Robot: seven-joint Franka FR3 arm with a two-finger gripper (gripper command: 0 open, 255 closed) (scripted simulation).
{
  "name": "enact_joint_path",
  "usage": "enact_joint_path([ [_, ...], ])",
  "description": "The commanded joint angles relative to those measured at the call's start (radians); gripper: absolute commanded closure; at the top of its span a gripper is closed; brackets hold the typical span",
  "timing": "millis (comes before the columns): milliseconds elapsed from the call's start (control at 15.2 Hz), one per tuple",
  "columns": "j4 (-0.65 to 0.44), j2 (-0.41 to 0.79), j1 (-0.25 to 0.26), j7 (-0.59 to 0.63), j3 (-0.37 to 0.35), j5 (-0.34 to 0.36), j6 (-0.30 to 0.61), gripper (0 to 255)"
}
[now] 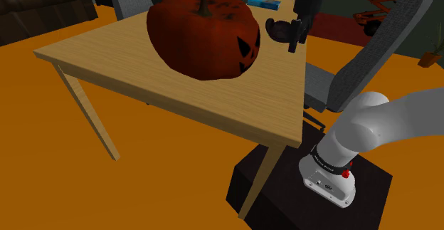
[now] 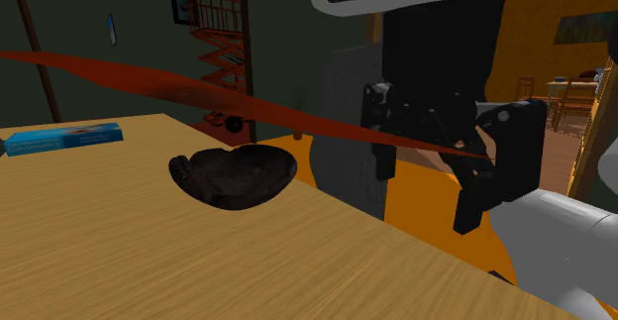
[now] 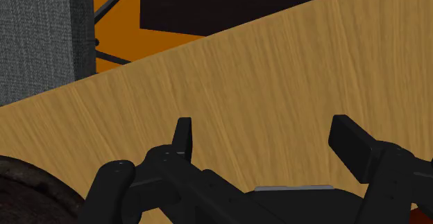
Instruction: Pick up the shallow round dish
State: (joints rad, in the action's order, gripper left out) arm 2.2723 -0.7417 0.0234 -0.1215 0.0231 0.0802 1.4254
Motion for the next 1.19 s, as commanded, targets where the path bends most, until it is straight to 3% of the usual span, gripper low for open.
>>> enact_joint_path([
  [0,0.000,0.000,0.000,0.000,0.000,0.000,0.000,0],
  [528,-0.196,0.303,-0.125,0.372,-0.085,0.050,0.111,0],
  [1122,-0.517,0.628,-0.233,0.766,-0.106,0.166,0.093,0],
])
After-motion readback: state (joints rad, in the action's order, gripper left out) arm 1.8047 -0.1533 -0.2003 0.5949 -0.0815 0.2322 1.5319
